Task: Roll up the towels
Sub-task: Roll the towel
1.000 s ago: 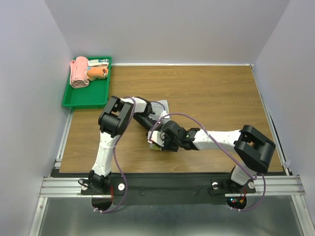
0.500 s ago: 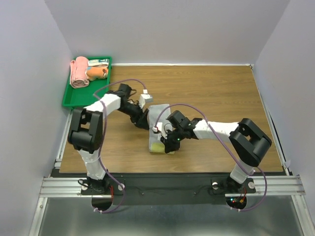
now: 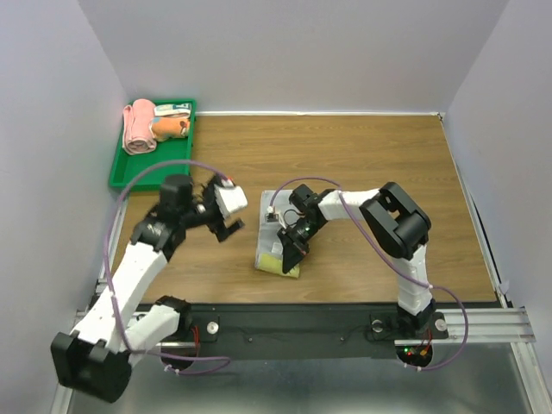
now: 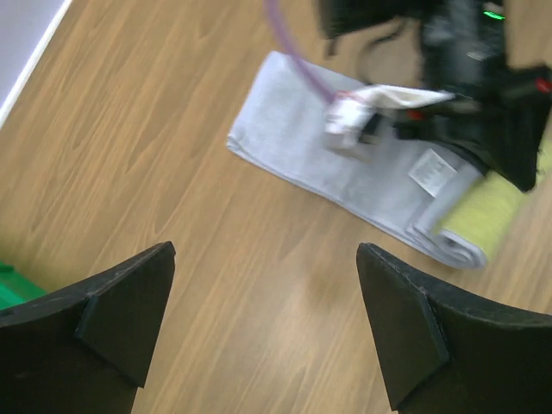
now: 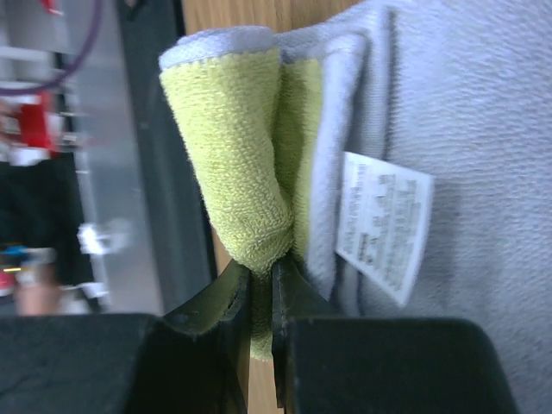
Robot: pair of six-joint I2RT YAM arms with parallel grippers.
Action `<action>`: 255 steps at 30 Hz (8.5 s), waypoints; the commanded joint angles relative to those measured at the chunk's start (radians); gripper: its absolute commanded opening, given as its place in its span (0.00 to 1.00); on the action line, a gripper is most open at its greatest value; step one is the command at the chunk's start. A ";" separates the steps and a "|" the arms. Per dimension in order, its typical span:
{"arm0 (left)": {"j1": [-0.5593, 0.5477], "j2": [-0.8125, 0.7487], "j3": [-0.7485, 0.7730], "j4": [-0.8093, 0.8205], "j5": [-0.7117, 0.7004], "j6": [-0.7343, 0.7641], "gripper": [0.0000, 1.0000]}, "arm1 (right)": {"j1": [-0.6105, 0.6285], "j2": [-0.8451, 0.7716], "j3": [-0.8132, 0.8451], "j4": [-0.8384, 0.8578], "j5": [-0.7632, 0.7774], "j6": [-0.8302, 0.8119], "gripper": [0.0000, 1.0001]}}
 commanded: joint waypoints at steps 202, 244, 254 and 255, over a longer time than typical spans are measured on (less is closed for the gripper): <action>-0.197 1.222 0.410 -0.697 0.104 0.454 0.00 | 0.176 -0.586 -0.134 0.198 0.796 -0.161 0.84; 0.034 0.937 0.508 -0.761 0.113 0.460 0.48 | 0.394 -0.276 -0.229 0.339 0.740 -0.215 0.01; 0.041 0.984 0.474 -0.493 0.058 0.198 0.37 | 0.394 -0.269 -0.188 0.264 0.763 -0.216 0.01; 0.036 0.996 0.482 -0.484 0.061 0.189 0.37 | 0.395 -0.272 -0.188 0.257 0.763 -0.218 0.01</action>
